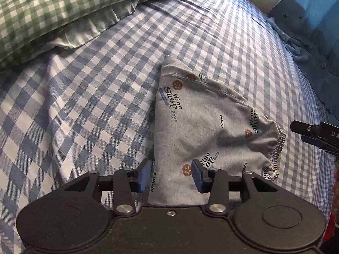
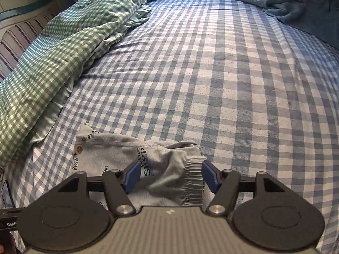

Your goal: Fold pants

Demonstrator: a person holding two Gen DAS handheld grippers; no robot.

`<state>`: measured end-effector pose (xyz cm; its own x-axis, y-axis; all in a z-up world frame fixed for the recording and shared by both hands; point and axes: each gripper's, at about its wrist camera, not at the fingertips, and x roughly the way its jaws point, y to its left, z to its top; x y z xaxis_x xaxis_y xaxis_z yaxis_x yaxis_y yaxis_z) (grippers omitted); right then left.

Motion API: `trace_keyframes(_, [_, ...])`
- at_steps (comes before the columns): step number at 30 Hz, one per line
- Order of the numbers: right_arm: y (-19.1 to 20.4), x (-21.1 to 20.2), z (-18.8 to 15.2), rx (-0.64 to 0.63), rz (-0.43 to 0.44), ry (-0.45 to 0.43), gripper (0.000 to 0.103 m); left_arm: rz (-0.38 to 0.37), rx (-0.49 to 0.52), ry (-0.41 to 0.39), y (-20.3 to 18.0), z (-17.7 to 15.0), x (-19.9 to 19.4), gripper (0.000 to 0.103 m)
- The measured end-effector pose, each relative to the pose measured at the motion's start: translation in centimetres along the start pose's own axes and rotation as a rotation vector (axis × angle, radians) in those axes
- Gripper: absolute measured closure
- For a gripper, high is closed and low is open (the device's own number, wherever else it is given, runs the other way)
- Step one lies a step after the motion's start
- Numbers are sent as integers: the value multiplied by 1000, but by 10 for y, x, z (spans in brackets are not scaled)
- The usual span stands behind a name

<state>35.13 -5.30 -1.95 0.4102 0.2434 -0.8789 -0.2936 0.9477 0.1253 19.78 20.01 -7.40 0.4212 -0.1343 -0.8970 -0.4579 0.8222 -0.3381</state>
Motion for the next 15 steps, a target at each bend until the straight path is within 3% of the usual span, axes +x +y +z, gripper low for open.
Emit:
trace_keyframes(4, [2,-24,-9,-19,-10,-85,12,22,26,-57,-4,-5,-18,26])
trace_keyframes(7, [7,-42,-22,-42,-19,-147,6,36,54,-97,-12,-11,-34,13])
trace_keyframes(12, [11,-74,-49,-55,-22,-241,0,80,86,-171,-28,-26,-61,2])
trace_keyframes(15, [11,-91,-68,-67,-14,-280,0,133,114,-226,-39,-42,-77,1])
